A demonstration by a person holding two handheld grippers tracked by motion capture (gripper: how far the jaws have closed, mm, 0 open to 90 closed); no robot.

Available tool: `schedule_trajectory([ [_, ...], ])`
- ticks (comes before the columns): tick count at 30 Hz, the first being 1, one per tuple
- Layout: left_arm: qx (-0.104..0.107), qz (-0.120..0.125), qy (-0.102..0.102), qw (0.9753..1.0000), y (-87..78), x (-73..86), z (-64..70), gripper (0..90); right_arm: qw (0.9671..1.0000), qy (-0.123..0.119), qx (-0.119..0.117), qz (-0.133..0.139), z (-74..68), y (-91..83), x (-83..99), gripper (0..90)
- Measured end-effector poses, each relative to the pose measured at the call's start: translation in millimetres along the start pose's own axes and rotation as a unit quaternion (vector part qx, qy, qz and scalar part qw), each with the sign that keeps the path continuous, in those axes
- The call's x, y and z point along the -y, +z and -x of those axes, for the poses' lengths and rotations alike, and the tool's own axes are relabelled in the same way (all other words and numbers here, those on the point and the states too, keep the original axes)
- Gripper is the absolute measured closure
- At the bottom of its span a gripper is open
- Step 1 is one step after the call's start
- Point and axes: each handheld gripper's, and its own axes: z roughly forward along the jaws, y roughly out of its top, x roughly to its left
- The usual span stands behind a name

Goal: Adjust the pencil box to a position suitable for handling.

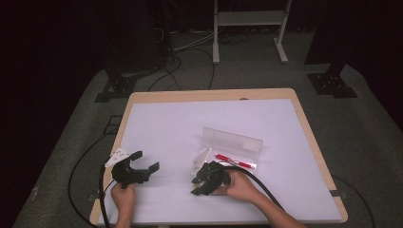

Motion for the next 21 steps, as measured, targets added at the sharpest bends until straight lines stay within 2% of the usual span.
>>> schedule_trajectory([
  [5, 0.000, 0.000, 0.000, 1.0000, 0.0, 0.0, 0.0, 0.0, 1.0000, 0.001, -0.001, 0.002, 1.0, -3.6, 0.1, 57.8],
  [21, -0.001, 0.000, 0.000, 1.0000, 0.2, 0.0, 0.1, 0.0, 0.9995, 0.005, 0.028, 0.016, 10.0, -33.6, -5.3, 58.0],
])
